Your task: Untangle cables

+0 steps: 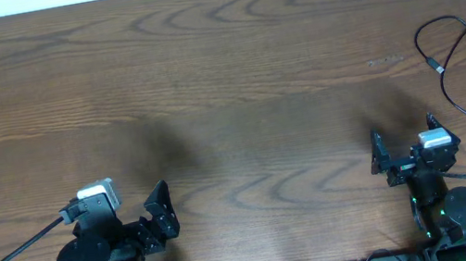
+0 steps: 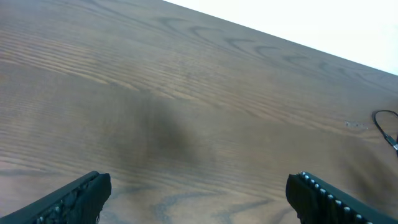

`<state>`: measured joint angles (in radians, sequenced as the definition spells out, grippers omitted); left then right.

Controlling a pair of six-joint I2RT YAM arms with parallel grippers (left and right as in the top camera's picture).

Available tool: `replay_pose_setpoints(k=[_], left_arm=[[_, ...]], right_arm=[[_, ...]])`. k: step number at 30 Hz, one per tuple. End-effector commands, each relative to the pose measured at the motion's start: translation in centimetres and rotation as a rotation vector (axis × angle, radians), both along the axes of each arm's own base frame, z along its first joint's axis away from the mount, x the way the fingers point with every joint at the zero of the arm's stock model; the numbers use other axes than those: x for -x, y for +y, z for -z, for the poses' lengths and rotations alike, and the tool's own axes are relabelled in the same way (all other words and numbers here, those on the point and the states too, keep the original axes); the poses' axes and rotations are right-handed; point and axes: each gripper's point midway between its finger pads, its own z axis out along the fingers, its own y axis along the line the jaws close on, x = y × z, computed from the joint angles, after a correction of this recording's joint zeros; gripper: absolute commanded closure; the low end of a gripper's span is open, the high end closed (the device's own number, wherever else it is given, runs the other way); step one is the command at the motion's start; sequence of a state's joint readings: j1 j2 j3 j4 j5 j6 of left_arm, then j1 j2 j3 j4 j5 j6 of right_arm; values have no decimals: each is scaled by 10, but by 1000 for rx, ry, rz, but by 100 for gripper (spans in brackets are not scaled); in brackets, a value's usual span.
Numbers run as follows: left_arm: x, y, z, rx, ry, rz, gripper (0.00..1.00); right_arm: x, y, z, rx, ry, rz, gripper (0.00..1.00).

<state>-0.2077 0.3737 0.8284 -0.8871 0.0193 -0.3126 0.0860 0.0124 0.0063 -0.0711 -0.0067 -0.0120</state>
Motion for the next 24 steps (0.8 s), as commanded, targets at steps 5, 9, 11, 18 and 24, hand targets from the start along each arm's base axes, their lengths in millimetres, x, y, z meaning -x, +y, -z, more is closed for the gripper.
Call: replay_pose_setpoints(k=[5, 9, 11, 18, 24], left_arm=[[0, 2, 1, -20, -4, -2, 5], [0, 2, 2, -23, 1, -3, 5], [1, 6, 6, -40, 10, -12, 5], [-7, 23, 39, -41, 23, -110, 5], [-22, 31, 59, -9, -153, -159, 5]], right_arm=[[0, -2, 0, 12, -1, 6, 1], [0, -2, 0, 11, -1, 6, 1], [0, -2, 0, 12, -1, 6, 1], [0, -2, 0, 11, -1, 6, 1], [0, -2, 0, 11, -1, 6, 1]])
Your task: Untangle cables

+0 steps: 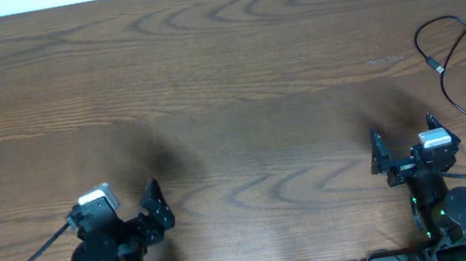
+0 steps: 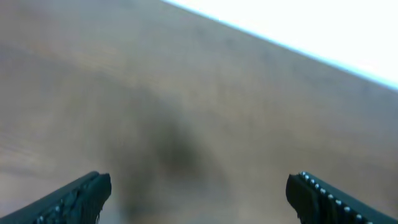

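Note:
A black cable (image 1: 456, 31) loops with a white cable in a tangle at the table's right edge. My left gripper (image 1: 158, 213) sits open near the front left, far from the cables, with nothing between its fingers (image 2: 74, 198). The left wrist view is blurred and shows only bare wood between the wide-apart jaws. My right gripper (image 1: 378, 154) rests at the front right, a short way left of the tangle; its fingers look parted with nothing in them.
The wooden table (image 1: 224, 76) fills the overhead view. A thin dark cable runs from the left arm's base toward the front left edge. The arm bases stand along the front edge.
My left arm has turned and shifted, its gripper now pointing more straight ahead and slightly further left. Its wrist view has gone blurred. The right arm and cables have not moved.

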`<state>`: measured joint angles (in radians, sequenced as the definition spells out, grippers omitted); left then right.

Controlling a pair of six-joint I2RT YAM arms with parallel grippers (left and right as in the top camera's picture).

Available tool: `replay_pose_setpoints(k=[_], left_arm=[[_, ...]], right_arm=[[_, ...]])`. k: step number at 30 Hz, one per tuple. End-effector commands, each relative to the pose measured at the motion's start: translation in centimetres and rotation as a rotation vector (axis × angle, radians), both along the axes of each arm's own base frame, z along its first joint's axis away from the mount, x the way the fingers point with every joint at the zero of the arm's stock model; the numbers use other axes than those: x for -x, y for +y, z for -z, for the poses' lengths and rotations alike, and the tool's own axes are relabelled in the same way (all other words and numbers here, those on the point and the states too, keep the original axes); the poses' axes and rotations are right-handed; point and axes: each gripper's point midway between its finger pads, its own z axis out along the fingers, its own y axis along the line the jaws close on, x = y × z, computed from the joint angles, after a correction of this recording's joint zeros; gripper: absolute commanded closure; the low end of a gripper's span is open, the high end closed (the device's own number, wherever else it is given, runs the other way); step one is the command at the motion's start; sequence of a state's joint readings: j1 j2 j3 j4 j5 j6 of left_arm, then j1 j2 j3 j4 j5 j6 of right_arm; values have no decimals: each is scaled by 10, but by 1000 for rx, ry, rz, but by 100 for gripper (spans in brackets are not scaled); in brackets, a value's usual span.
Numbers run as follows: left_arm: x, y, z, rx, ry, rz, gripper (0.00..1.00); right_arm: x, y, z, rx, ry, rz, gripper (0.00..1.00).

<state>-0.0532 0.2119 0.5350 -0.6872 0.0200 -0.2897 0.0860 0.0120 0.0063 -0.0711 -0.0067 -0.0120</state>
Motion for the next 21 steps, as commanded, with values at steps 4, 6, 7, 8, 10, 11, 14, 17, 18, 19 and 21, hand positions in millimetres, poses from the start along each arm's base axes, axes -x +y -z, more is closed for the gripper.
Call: replay_pose_setpoints(k=[4, 6, 7, 8, 10, 11, 14, 17, 18, 19, 21], left_arm=[[-17, 7, 8, 12, -215, -22, 5], [-28, 7, 5, 8, -304, -12, 5], [-32, 7, 1, -6, -349, -4, 5], [-35, 6, -2, -21, -379, 1, 5], [-41, 7, -10, -57, -466, 9, 5], [-44, 7, -17, -94, -533, 14, 5], [-45, 7, -25, -165, -615, 21, 5], [-46, 7, -24, -262, -639, 32, 5], [-46, 7, -22, -294, -631, 38, 5], [-47, 7, -18, -339, -614, 46, 5], [-48, 7, -7, -387, -568, 61, 5]], right_arm=[[0, -2, 0, 12, -1, 6, 1], [0, -2, 0, 11, -1, 6, 1], [0, -2, 0, 11, -1, 6, 1], [0, -2, 0, 11, -1, 6, 1], [0, -2, 0, 11, -1, 6, 1], [0, -2, 0, 11, -1, 6, 1], [0, -2, 0, 11, -1, 6, 1], [0, -2, 0, 11, -1, 6, 1], [0, -2, 0, 12, -1, 6, 1], [0, -2, 0, 12, -1, 6, 1], [0, -2, 0, 11, -1, 6, 1]])
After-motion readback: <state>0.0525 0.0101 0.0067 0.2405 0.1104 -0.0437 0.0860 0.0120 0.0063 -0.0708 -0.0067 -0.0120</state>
